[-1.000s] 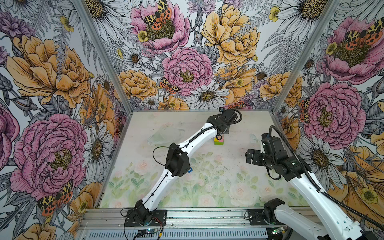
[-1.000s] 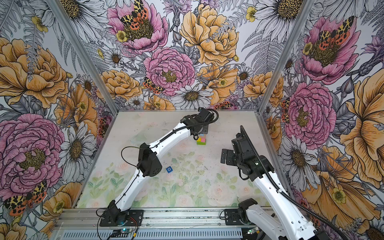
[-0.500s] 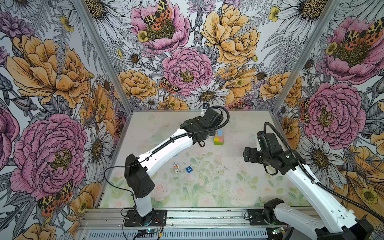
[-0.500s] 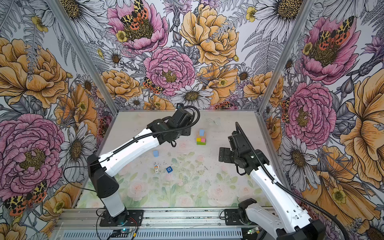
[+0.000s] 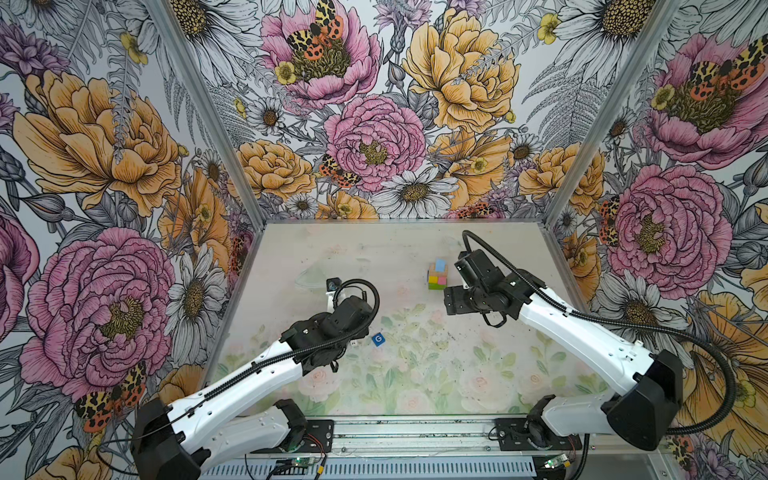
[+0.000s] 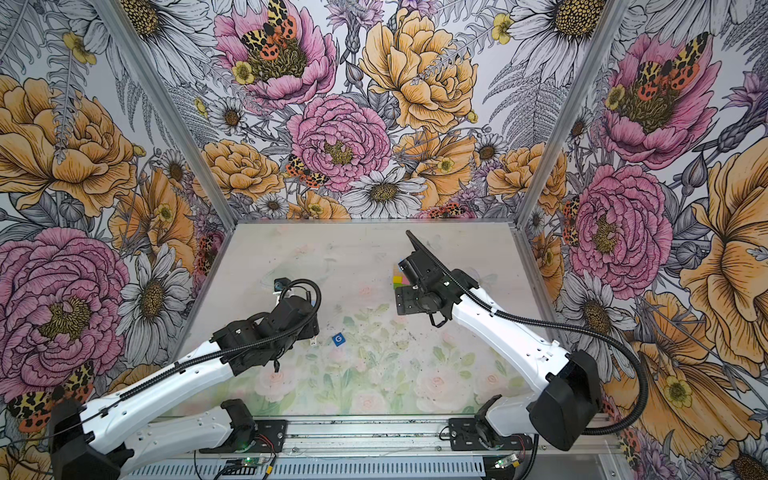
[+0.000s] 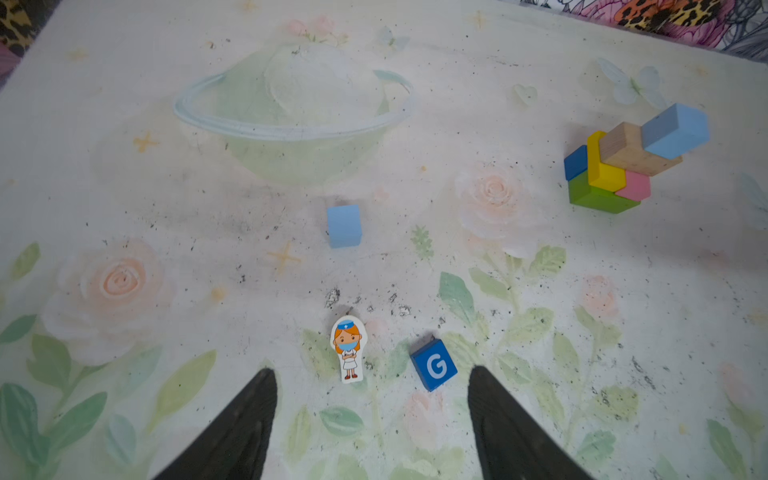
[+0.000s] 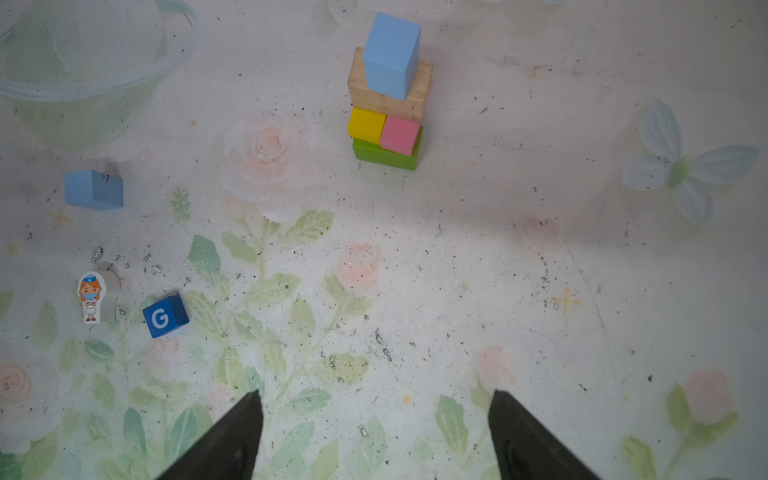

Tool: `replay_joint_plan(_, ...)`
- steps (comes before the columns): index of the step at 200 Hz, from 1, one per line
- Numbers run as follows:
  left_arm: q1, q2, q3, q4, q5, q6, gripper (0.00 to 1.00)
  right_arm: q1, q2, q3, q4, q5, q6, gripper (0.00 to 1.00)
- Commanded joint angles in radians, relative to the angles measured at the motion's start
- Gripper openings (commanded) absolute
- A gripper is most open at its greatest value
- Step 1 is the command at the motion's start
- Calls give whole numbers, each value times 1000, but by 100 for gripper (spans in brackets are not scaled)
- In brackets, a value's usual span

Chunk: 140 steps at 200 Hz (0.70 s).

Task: Build the wood block tower
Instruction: 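Raise the left gripper and draw it back toward the robot, then move the right gripper over the other light-blue cube near the bowl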

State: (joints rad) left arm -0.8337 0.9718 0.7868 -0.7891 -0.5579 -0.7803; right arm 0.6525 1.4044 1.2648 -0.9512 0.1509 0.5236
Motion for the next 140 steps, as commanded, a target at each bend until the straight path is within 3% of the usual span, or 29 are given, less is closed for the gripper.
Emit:
replay_joint_plan(1, 2, -59, -57, 17, 7, -88, 76, 30, 71, 79, 32, 27, 26, 85)
replay_joint_plan(45, 30, -121, -135, 20, 14, -113, 79, 75, 262, 222, 64, -21, 51, 76)
replay_joint_plan(140, 241, -398, -356, 25, 183, -149, 77, 187, 737, 689, 49, -181, 54, 65)
